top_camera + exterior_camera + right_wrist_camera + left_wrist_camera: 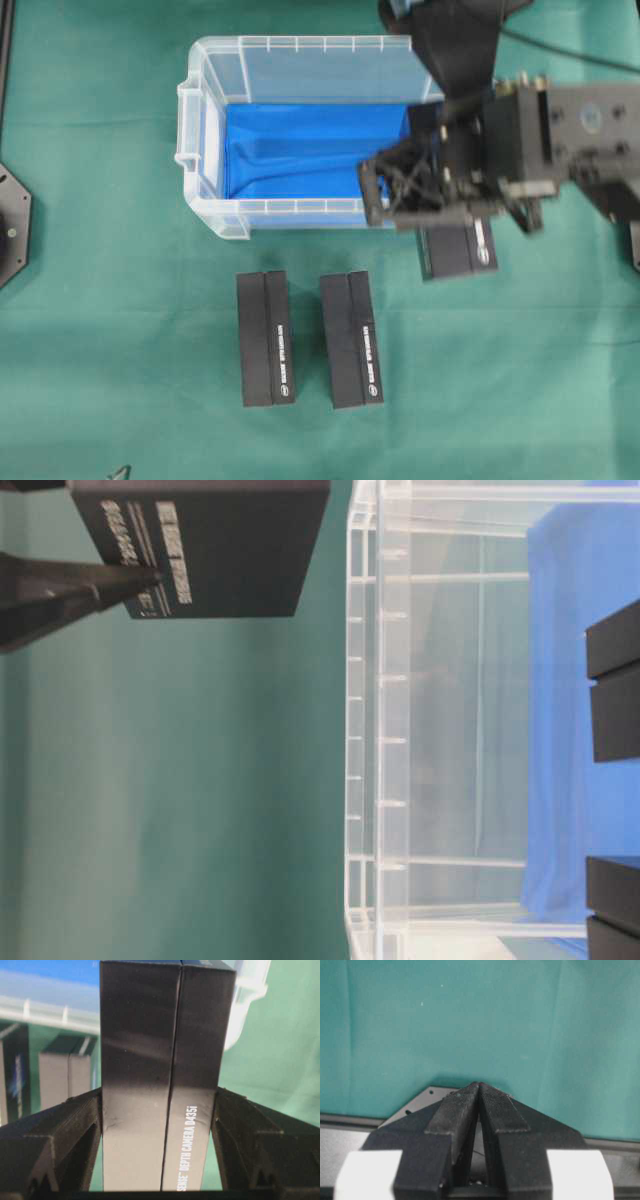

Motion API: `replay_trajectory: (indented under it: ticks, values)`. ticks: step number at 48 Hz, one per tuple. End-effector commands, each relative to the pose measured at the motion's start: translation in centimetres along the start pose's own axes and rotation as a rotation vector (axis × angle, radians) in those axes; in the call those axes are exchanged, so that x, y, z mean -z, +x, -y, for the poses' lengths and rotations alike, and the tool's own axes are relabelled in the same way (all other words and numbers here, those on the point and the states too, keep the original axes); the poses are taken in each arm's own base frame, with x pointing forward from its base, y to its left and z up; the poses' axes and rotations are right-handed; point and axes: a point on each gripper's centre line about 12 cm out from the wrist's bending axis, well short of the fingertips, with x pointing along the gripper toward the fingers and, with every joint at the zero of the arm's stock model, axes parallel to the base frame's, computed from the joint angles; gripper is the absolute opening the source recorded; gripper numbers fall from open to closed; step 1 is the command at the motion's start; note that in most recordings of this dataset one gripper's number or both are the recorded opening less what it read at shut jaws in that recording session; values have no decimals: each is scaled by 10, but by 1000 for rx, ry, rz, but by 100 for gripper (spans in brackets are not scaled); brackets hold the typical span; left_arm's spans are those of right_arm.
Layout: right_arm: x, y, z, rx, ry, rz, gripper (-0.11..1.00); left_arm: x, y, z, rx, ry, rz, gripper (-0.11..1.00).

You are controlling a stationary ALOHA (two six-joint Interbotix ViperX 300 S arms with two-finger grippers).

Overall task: Take the box out of the case with the right arm.
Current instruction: 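Carry the box forward and lower it right of the other boxes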

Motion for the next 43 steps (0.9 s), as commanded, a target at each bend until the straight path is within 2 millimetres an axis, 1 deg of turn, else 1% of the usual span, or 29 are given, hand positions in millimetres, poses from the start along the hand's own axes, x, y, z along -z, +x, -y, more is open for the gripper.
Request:
replay_trajectory:
  ticks: [1,9,14,18,29,35,43]
  values:
    - [10,-23,9,-60,-9,-5,65,-3,-2,0,-3,-3,8,2]
    - [40,-28,12,-71,-37,-13,65,-3,-2,0,-3,-4,10,2]
    - [55,-30,15,-76,-37,-20,65,-3,-2,0,-4,-4,8,2]
    - [64,-31,16,-75,-29,-22,65,-3,-2,0,-3,-4,10,2]
    - [67,-27,16,-53,-27,-16,65,-3,-1,0,-3,-4,7,2]
    - [70,-17,15,-29,-25,-11,65,-3,-1,0,-3,-4,8,2]
    - [82,4,9,-17,-24,-30,65,-3,-1,0,-3,-4,8,2]
